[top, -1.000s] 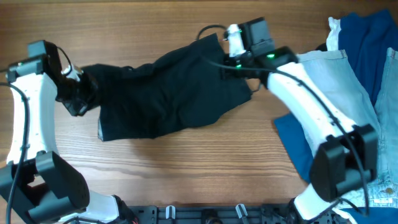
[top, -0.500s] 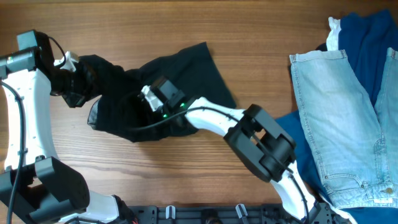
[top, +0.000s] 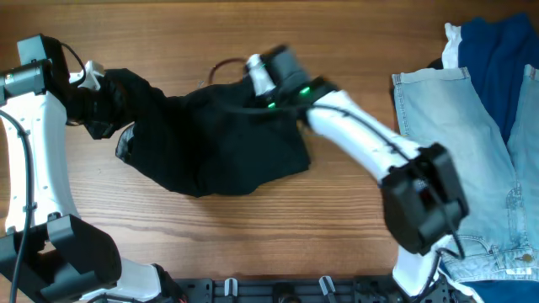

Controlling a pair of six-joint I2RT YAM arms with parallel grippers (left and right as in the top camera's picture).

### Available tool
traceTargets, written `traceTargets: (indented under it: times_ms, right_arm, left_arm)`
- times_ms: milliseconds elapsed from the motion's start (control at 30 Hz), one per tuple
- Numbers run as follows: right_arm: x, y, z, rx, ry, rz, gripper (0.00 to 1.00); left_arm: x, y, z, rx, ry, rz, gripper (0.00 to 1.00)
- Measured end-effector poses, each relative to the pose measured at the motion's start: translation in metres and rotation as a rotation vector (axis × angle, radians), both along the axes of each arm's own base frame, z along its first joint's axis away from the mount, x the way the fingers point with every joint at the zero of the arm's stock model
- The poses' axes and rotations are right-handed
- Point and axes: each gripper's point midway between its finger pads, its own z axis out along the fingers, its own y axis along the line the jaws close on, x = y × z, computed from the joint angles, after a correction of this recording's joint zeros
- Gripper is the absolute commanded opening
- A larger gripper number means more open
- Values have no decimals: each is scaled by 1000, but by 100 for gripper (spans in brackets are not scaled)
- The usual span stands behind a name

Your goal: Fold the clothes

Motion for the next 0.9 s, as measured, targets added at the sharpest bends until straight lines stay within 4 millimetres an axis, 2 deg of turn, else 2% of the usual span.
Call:
traceTargets:
  times_ms: [67, 133, 200, 300, 500, 633, 800, 900]
  right_arm:
    - [5, -36, -14, -83, 47, -70, 4]
    - [-4, -73, -40, -203, 118, -133, 4]
    - [-8, -93, -55, -270, 136, -165, 4]
    - [-20, -110, -76, -338, 163, -184, 4]
    - [-38, -121, -104, -365, 191, -183, 4]
    - [-40, -116, -105, -324, 191, -178, 4]
    - [-48, -109, -105, -314, 206, -152, 4]
    - [-56, -98, -105, -315, 209, -120, 4]
  left_arm:
    - [0, 0, 0, 0, 0, 0, 4]
    - [1, 0, 0, 1, -3, 0, 4]
    - [1, 0, 0, 1, -3, 0, 4]
    - [1, 0, 0, 2, -7, 0, 4]
    - [6, -2, 3, -13, -32, -4, 4]
    - [11, -6, 6, -26, -56, -17, 4]
    - [31, -46, 14, -45, -134, -93, 4]
    - [46, -82, 23, -65, -194, -142, 4]
